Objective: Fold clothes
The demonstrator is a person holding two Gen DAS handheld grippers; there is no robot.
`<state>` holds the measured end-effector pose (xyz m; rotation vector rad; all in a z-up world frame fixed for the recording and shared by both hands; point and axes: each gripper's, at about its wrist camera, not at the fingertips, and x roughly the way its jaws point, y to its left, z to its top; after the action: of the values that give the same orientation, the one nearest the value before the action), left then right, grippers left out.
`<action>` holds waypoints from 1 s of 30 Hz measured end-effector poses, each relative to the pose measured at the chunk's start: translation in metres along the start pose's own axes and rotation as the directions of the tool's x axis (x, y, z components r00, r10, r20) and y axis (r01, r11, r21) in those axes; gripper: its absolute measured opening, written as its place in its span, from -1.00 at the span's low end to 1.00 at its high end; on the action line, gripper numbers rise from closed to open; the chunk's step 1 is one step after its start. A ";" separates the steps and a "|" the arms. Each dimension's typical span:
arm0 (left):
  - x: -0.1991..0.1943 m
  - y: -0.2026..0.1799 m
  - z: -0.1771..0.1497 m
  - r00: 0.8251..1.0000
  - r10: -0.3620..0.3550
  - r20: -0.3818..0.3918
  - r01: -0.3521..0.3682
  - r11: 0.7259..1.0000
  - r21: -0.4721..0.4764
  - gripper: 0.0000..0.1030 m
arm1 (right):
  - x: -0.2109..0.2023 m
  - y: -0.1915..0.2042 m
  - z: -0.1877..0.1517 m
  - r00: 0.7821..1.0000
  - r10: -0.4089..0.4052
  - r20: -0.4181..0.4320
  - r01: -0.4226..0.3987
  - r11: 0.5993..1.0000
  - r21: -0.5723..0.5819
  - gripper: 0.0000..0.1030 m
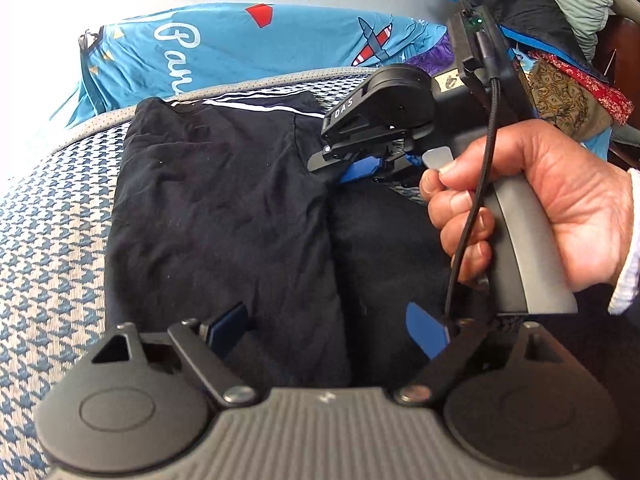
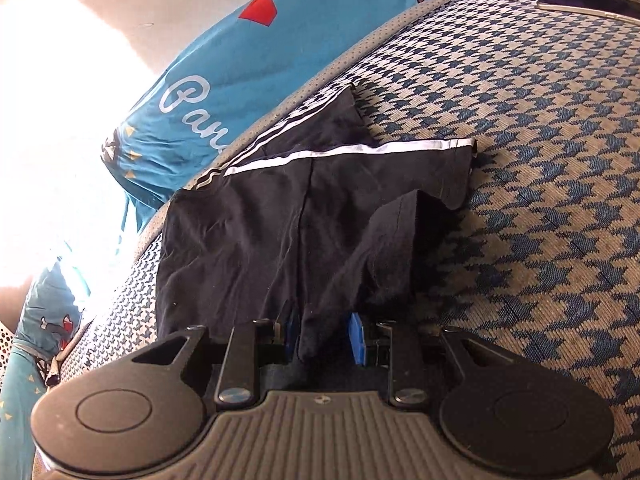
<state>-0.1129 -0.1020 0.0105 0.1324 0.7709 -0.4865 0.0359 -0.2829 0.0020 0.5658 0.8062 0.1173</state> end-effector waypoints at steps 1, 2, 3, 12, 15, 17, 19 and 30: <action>0.001 0.001 0.001 1.000 0.003 -0.002 -0.003 1.000 -0.002 0.66 | 0.001 0.002 0.001 1.000 -0.004 0.002 0.004 1.000 -0.019 -0.74; 0.000 0.001 0.001 1.000 0.005 -0.002 -0.005 1.000 -0.003 0.59 | 0.002 0.003 0.002 1.000 -0.002 -0.002 0.002 0.999 -0.042 -0.86; 0.000 0.002 0.002 1.000 0.011 0.000 -0.011 1.000 -0.004 0.54 | 0.002 0.005 0.002 1.000 0.005 0.001 -0.005 0.998 -0.055 -0.87; 0.009 -0.007 0.011 0.996 0.083 -0.020 -0.082 0.996 0.041 0.53 | -0.013 0.013 0.013 0.993 0.101 0.053 -0.098 0.993 -0.064 -0.90; 0.018 -0.011 0.012 0.990 0.131 -0.041 -0.129 0.990 0.052 0.49 | -0.015 0.015 0.015 0.992 0.113 0.060 -0.110 0.992 -0.059 -0.90; 0.022 -0.008 0.014 0.989 0.138 -0.062 -0.136 0.990 0.028 0.27 | -0.017 0.016 0.016 0.990 0.122 0.067 -0.117 0.990 -0.072 -0.90; 0.024 -0.004 0.015 0.987 0.147 -0.070 -0.147 0.989 0.014 0.11 | -0.020 0.017 0.018 0.989 0.130 0.072 -0.123 0.988 -0.090 -0.90; 0.013 0.002 0.011 0.975 0.219 -0.024 -0.219 0.976 -0.012 -0.85 | -0.022 0.017 0.019 0.983 0.159 0.089 -0.154 0.986 -0.059 -0.90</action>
<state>-0.0970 -0.1083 0.0098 0.2072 0.7716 -0.2701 0.0364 -0.2840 0.0353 0.5808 0.6650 0.2541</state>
